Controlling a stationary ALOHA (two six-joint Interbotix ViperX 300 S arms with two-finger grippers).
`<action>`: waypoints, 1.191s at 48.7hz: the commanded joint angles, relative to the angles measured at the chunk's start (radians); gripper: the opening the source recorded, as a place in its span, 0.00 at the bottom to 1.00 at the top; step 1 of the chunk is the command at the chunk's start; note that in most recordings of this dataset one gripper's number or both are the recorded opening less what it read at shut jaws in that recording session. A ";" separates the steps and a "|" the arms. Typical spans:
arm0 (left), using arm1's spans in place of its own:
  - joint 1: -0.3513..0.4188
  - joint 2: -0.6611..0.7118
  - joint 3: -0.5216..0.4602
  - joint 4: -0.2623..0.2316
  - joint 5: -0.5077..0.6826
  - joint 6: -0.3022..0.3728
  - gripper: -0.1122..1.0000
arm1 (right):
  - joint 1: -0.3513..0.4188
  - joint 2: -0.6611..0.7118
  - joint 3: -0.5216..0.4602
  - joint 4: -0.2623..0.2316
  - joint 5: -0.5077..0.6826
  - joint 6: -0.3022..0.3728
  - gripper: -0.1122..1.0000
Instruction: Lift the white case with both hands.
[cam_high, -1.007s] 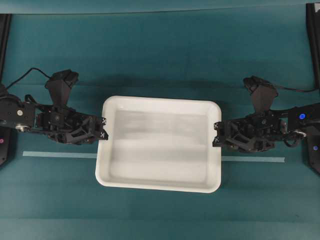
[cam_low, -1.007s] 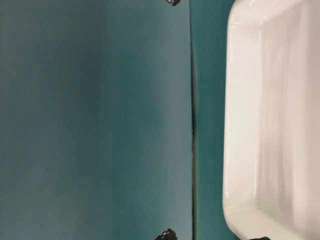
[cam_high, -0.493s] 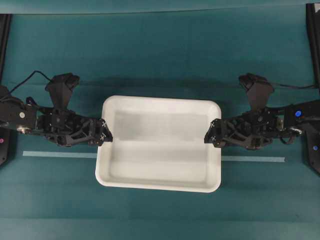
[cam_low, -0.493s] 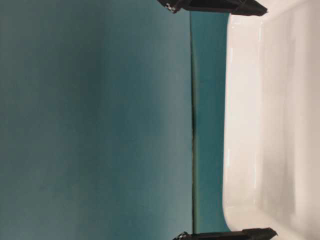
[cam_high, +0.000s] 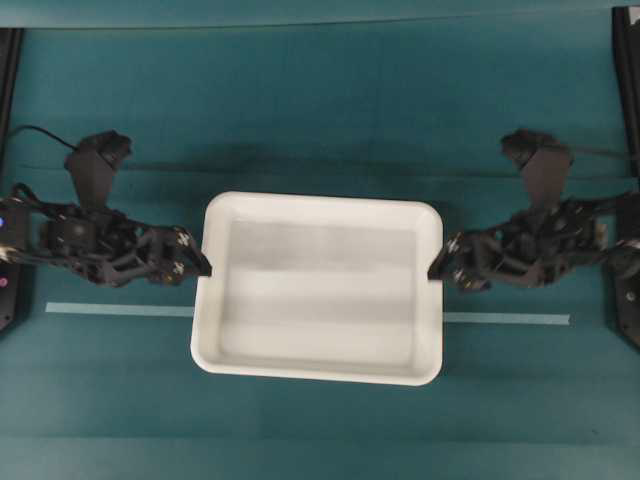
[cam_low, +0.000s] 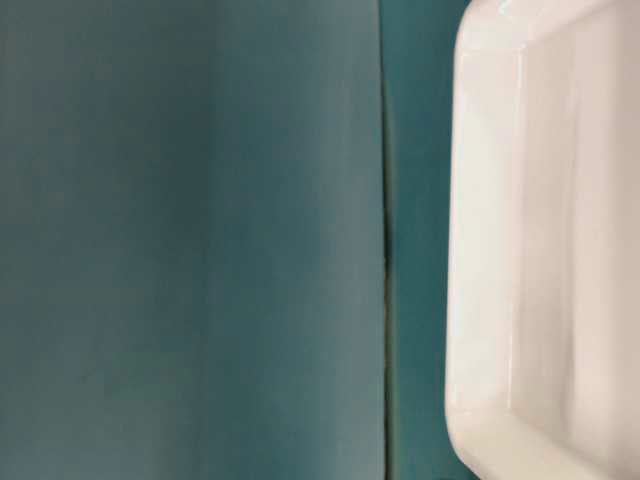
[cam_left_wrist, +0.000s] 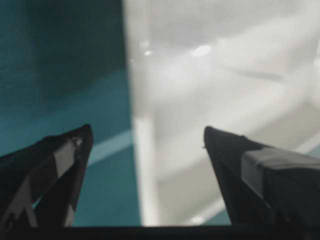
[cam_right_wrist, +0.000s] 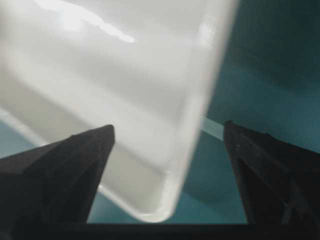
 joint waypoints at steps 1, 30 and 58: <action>-0.002 -0.057 -0.011 0.005 0.003 0.044 0.95 | -0.006 -0.043 -0.028 -0.034 0.002 -0.058 0.93; -0.002 -0.353 -0.048 0.005 0.046 0.488 0.95 | -0.008 -0.319 -0.041 -0.129 -0.032 -0.426 0.93; -0.002 -0.515 -0.048 0.006 0.014 0.894 0.95 | -0.008 -0.601 -0.032 -0.144 -0.026 -0.736 0.93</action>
